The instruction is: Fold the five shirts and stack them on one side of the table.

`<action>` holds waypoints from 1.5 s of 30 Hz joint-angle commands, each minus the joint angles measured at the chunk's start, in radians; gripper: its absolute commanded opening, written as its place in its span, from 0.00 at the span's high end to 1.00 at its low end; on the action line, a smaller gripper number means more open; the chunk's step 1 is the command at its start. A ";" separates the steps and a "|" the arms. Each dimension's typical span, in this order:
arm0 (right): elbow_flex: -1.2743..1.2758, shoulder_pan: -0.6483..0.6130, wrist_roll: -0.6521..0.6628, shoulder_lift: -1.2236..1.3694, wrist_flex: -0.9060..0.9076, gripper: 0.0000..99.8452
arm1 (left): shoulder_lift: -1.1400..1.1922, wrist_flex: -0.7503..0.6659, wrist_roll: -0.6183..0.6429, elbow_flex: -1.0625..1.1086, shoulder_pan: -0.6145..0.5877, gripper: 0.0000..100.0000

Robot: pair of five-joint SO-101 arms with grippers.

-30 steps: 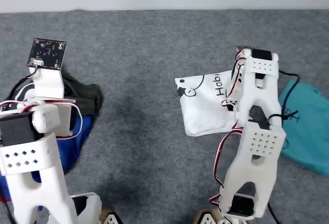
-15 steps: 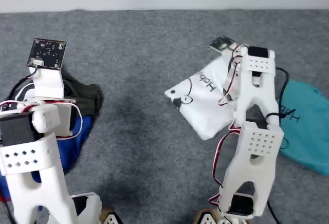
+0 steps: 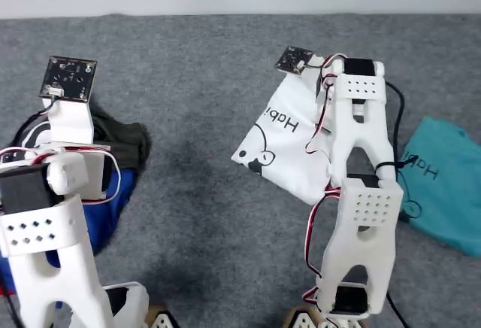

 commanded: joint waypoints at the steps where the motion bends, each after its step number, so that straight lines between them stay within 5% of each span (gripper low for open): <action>1: -0.066 -0.007 -0.012 -0.084 0.064 0.87 | -0.023 0.018 -0.006 -0.004 -0.006 0.99; 17: -0.264 -0.027 -0.747 -0.183 0.349 0.80 | -0.023 0.020 -0.006 -0.004 -0.006 0.99; 24: -0.264 -0.071 -1.275 -0.265 0.351 0.80 | -0.023 0.020 -0.006 -0.004 -0.006 0.99; 29: -0.232 -0.108 -1.445 -0.312 0.351 0.78 | -0.023 0.020 -0.006 -0.004 -0.006 0.99; 36: -0.063 -0.151 -1.703 -0.311 0.346 0.56 | -0.017 0.020 -0.006 -0.004 -0.006 0.99; 45: 0.000 -0.160 -1.745 -0.143 0.343 0.57 | -0.025 0.020 -0.008 0.062 -0.006 0.99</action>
